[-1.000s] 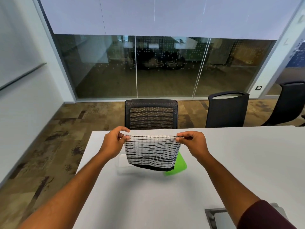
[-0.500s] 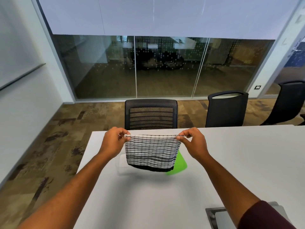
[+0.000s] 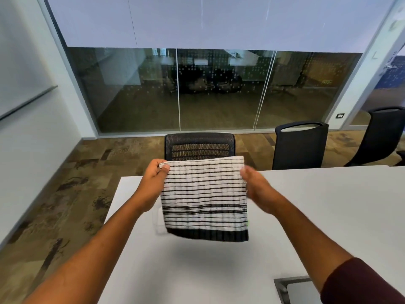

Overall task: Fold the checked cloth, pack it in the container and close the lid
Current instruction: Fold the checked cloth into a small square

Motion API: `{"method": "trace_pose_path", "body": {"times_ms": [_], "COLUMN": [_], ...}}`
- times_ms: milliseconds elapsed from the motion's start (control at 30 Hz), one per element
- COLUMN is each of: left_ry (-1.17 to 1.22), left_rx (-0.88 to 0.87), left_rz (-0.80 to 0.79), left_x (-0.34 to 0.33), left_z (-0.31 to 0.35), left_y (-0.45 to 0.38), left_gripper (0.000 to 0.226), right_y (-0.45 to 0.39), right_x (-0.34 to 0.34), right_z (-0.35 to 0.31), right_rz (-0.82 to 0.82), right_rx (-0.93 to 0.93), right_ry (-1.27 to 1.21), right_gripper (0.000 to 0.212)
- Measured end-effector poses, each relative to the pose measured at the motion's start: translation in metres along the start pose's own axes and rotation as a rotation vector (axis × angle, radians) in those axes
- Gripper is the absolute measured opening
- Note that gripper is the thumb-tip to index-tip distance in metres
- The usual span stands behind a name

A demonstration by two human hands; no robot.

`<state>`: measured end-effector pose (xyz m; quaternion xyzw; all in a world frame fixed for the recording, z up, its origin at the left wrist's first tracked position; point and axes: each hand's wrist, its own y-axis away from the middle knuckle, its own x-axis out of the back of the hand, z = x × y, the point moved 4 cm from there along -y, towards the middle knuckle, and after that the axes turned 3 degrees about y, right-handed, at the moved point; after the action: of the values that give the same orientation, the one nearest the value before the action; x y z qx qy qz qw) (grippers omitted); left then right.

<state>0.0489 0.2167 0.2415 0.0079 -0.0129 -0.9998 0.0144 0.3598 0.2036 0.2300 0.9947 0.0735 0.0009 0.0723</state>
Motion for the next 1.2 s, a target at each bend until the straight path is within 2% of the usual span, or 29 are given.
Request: {"method": "trace_pose_path", "body": {"times_ms": [67, 133, 267, 333, 433, 500, 567, 633, 700, 800, 900, 967, 1033, 1133, 1200], "left_ry": [-0.006, -0.04, -0.111, -0.193, -0.345, -0.437, -0.417, -0.303, -0.196, -0.259, -0.458, -0.446, -0.39, -0.342, -0.295], "left_rx": [0.055, 0.1, 0.111, 0.139, 0.262, 0.307, 0.283, 0.249, 0.211, 0.073, -0.145, -0.267, -0.307, -0.326, -0.327], "left_rz": [0.05, 0.099, 0.214, 0.219, 0.096, -0.012, -0.113, -0.242, -0.373, -0.464, -0.357, -0.211, -0.104, -0.078, -0.068], "left_x": [0.004, 0.012, 0.033, 0.039, 0.034, 0.024, 0.009, -0.012, -0.035, -0.057, -0.064, -0.061, -0.054, -0.046, -0.044], "left_z": [-0.005, -0.015, -0.033, -0.043, -0.058, -0.061, -0.056, -0.046, -0.034, -0.02, -0.014, -0.009, -0.005, -0.001, 0.0], "left_y": [-0.004, -0.007, -0.005, -0.004, 0.002, 0.009, 0.017, 0.027, 0.036, 0.044, 0.044, 0.042, 0.04, 0.037, 0.036], "left_gripper": [0.017, 0.017, 0.013, 0.015, 0.043, 0.056, 0.05, 0.039, 0.038, 0.041, 0.054, 0.037, 0.018, 0.011, 0.008], "right_y": [0.011, 0.02, 0.024, 0.02, 0.013, 0.007, 0.003, -0.001, -0.004, -0.007, -0.006, -0.007, -0.006, -0.003, 0.002], "right_x": [-0.013, -0.022, -0.032, -0.038, -0.044, -0.051, -0.06, -0.066, -0.068, -0.069, -0.073, -0.074, -0.072, -0.064, -0.056], "right_z": [0.036, 0.058, 0.051, 0.036, 0.016, 0.011, 0.009, 0.011, 0.014, 0.016, 0.014, 0.008, 0.002, -0.005, -0.006], "right_rz": [-0.16, -0.228, -0.182, -0.161, -0.083, -0.032, 0.024, 0.109, 0.199, 0.297, 0.336, 0.35, 0.366, 0.391, 0.498], "right_rx": [-0.138, -0.181, -0.17, -0.137, -0.085, -0.074, -0.074, -0.08, -0.09, -0.1, -0.112, -0.107, -0.114, -0.136, -0.139], "right_ry": [0.11, 0.151, -0.038, -0.072, 0.048, 0.022, 0.027, 0.009, -0.016, -0.019, -0.112, -0.172, -0.237, -0.342, -0.207], "right_gripper": [0.042, 0.035, 0.031, 0.028, 0.018, 0.017, 0.015, 0.023, 0.026, 0.025, 0.022, 0.016, 0.017, 0.023, 0.032]}}
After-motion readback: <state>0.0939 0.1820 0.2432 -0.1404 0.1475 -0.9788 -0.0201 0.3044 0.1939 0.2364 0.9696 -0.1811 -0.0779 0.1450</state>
